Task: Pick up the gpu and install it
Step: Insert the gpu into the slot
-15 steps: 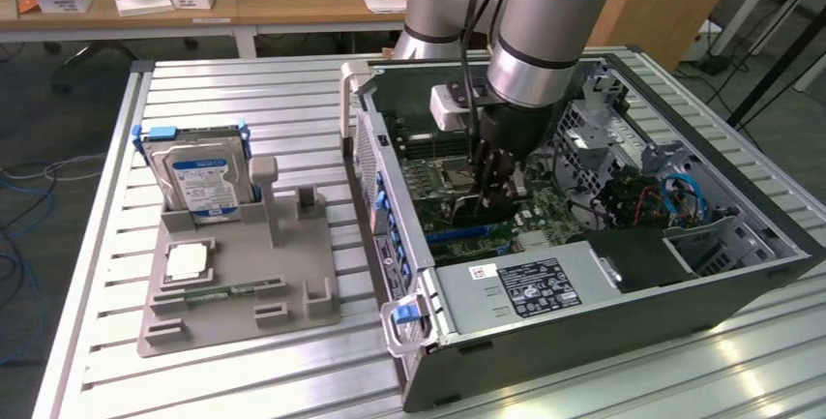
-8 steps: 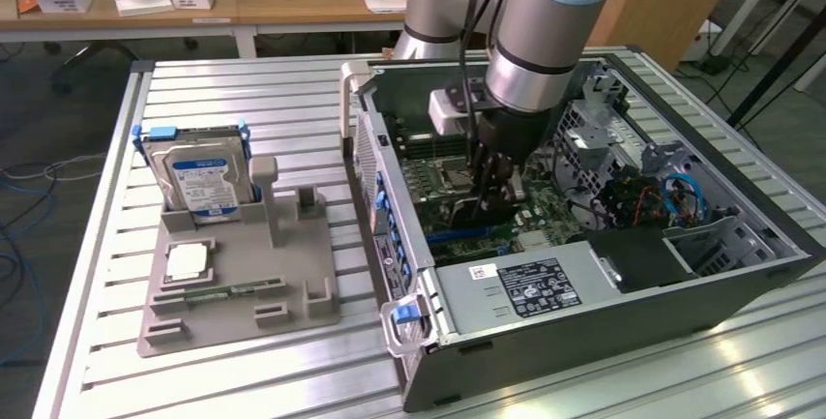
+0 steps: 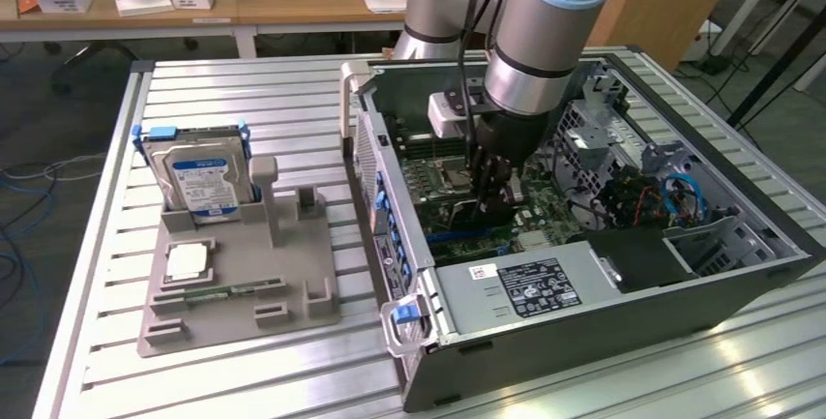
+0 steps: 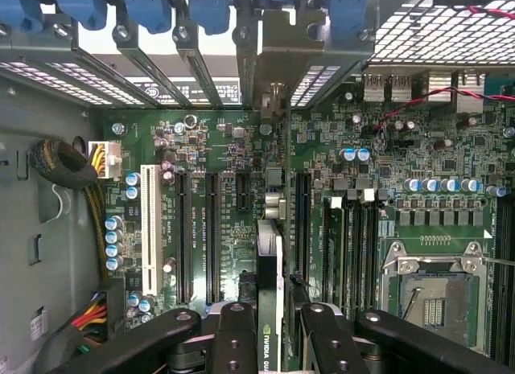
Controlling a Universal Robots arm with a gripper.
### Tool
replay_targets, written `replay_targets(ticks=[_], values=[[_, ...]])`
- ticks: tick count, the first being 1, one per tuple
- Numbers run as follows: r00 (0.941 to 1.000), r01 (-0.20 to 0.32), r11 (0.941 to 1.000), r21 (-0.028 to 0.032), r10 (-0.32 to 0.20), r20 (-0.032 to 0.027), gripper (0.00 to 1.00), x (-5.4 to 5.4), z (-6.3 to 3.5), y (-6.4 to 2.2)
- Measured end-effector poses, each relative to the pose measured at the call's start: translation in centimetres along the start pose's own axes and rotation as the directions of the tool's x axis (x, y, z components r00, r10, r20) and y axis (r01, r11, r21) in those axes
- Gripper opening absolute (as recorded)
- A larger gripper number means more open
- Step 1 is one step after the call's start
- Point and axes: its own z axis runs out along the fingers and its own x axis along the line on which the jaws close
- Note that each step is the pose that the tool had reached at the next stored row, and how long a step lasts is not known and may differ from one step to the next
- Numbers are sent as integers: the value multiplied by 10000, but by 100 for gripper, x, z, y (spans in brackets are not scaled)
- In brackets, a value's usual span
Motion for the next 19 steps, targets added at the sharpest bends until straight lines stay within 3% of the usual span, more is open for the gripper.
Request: replay_targets(ticks=[19], values=[[10000, 1, 10000, 1, -1, 1, 26, 1, 44, 9]])
